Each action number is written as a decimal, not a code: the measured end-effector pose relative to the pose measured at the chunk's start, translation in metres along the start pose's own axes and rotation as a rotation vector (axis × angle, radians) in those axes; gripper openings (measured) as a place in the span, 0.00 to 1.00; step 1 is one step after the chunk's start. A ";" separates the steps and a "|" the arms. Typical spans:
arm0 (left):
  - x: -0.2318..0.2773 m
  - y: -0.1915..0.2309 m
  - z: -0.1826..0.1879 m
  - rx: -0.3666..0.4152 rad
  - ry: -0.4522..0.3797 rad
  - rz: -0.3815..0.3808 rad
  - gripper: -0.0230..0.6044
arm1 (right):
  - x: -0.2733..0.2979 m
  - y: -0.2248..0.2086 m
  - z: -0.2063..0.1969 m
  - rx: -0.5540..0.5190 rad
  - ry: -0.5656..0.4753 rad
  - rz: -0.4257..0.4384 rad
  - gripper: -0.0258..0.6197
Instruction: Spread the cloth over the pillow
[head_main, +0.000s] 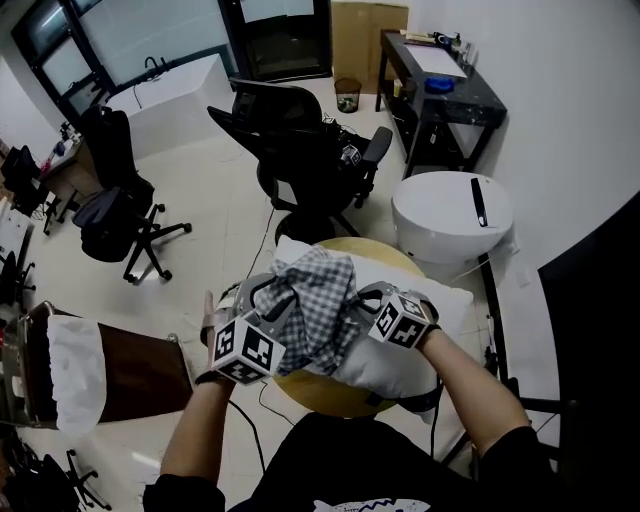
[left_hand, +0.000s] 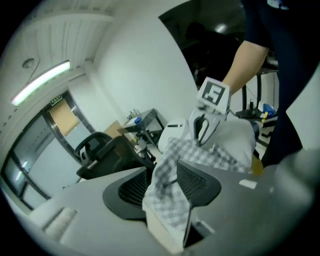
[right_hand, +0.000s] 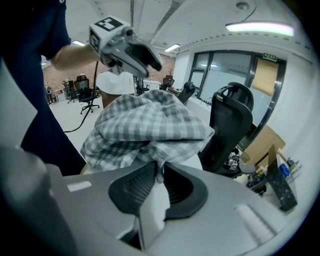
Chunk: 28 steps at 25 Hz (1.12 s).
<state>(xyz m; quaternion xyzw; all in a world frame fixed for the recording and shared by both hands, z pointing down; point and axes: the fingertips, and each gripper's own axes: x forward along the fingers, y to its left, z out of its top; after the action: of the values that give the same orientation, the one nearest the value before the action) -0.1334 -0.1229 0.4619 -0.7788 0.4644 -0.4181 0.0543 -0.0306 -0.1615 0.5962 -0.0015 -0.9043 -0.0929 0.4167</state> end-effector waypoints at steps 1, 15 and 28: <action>-0.005 -0.024 0.022 -0.001 -0.058 -0.044 0.28 | -0.001 -0.002 -0.001 0.003 0.004 -0.010 0.11; 0.115 -0.187 0.009 0.243 0.092 -0.345 0.32 | -0.021 -0.018 -0.005 0.067 0.090 -0.101 0.07; 0.098 -0.178 0.015 0.271 -0.002 -0.312 0.04 | -0.041 -0.026 -0.015 0.078 0.129 -0.165 0.07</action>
<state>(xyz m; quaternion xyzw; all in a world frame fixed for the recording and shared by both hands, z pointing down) 0.0193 -0.1027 0.5957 -0.8274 0.2774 -0.4792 0.0935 0.0050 -0.1869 0.5707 0.0951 -0.8755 -0.0917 0.4647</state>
